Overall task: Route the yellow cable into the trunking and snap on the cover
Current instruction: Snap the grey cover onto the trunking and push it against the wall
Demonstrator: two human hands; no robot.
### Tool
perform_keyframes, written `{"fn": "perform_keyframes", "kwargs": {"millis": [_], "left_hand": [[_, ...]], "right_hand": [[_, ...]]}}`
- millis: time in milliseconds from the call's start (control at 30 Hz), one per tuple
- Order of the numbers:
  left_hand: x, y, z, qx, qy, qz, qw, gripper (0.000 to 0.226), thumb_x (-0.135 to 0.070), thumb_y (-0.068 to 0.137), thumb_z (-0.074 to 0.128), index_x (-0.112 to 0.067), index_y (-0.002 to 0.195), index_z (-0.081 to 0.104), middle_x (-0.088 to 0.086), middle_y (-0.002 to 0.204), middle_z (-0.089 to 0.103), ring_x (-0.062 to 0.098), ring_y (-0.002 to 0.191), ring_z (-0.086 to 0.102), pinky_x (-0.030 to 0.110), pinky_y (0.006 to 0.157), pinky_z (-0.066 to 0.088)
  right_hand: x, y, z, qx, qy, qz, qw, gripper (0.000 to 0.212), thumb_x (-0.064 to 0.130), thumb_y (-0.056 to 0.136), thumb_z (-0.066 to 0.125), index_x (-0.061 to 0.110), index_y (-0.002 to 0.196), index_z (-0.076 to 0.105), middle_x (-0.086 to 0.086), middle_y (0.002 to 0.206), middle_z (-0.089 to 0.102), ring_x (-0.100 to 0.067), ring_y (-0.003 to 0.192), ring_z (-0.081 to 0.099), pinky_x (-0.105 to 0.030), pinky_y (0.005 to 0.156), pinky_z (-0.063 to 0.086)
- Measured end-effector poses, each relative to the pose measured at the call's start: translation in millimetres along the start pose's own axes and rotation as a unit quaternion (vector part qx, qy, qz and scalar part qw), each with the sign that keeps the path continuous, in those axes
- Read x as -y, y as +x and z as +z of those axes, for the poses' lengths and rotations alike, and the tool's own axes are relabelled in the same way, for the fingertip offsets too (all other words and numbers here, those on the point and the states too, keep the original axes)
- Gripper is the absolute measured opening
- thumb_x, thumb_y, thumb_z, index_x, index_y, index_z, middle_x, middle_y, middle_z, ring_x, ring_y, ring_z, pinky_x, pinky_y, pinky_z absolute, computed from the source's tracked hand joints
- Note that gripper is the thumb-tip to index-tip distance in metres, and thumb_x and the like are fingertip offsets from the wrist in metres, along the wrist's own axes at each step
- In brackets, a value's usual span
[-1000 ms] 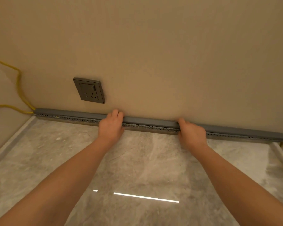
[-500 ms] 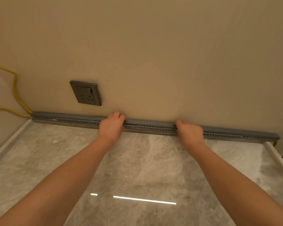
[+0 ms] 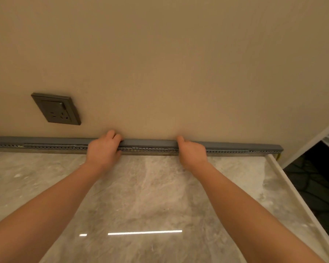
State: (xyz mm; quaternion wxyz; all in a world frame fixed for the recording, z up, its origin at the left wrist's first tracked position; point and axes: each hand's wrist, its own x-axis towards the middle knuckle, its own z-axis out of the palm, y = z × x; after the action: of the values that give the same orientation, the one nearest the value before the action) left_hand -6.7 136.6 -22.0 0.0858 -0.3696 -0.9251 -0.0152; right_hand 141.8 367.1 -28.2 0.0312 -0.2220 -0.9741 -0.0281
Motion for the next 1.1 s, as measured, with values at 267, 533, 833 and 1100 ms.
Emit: {"fn": "perform_keyframes", "kwargs": {"millis": [267, 533, 833, 1100], "left_hand": [[-4, 5, 2, -0.006, -0.007, 0.013, 1.000, 0.037, -0.030, 0.080, 0.070, -0.021, 0.114, 0.058, 0.004, 0.109, 0.055, 0.027, 0.088, 0.063, 0.035, 0.058, 0.047], [-10, 6, 0, -0.006, -0.008, 0.015, 1.000, 0.036, -0.036, 0.079, 0.068, -0.021, 0.110, 0.056, 0.003, 0.108, 0.053, 0.026, 0.089, 0.063, 0.036, 0.059, 0.048], [-19, -8, -21, -0.005, -0.040, 0.013, 0.999, 0.037, -0.034, 0.084, 0.063, -0.020, 0.116, 0.053, 0.002, 0.115, 0.052, 0.029, 0.094, 0.063, 0.039, 0.066, 0.050], [-24, -41, -54, -0.009, -0.162, -0.083, 0.983, 0.030, -0.033, 0.090, 0.055, -0.023, 0.118, 0.057, -0.001, 0.118, 0.061, 0.025, 0.106, 0.060, 0.036, 0.083, 0.049]], "right_hand": [[2, -1, 0, -0.018, 0.004, 0.001, 1.000, 0.036, 0.006, 0.082, 0.052, 0.014, 0.116, 0.043, -0.005, 0.092, 0.069, -0.031, 0.083, 0.067, -0.031, 0.056, 0.034], [3, -5, -4, -0.034, 0.020, 0.000, 0.999, 0.032, 0.011, 0.084, 0.050, 0.014, 0.114, 0.043, -0.006, 0.087, 0.069, -0.033, 0.080, 0.065, -0.031, 0.055, 0.034], [13, -15, -19, -0.047, 0.053, 0.015, 0.997, 0.031, 0.017, 0.084, 0.050, 0.016, 0.115, 0.048, -0.009, 0.097, 0.070, -0.033, 0.090, 0.066, -0.035, 0.066, 0.047], [45, -36, -52, 0.032, 0.144, 0.047, 0.988, 0.021, 0.023, 0.083, 0.051, 0.023, 0.100, 0.062, -0.005, 0.108, 0.067, -0.029, 0.100, 0.061, -0.031, 0.071, 0.043]]}}
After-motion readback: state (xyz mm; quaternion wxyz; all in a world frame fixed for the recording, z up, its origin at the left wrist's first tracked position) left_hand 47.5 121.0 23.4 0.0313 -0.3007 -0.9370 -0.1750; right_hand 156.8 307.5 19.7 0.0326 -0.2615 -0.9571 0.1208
